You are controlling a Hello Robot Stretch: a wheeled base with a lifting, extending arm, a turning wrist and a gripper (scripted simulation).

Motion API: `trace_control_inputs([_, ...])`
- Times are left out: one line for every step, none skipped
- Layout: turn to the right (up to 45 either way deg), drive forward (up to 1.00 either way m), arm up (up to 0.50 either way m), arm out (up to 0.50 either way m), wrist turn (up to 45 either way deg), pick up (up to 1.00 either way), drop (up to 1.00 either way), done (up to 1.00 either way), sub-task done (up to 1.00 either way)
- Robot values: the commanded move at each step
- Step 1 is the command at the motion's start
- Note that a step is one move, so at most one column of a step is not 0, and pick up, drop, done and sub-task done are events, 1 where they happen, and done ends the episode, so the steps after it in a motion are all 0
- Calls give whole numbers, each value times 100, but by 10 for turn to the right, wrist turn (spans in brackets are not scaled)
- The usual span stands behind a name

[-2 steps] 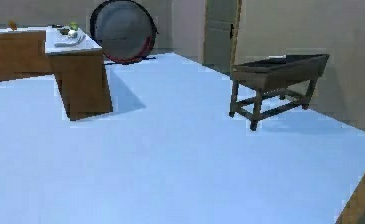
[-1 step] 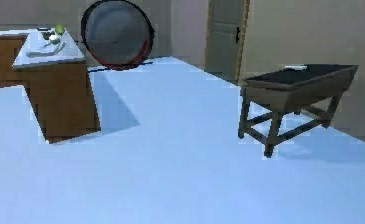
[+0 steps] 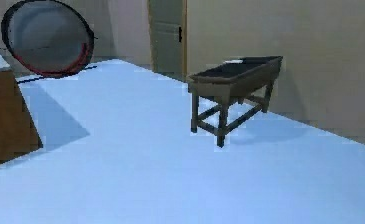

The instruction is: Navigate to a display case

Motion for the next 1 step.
trace_control_inputs([0,50,0,0,0,0,0,0,0])
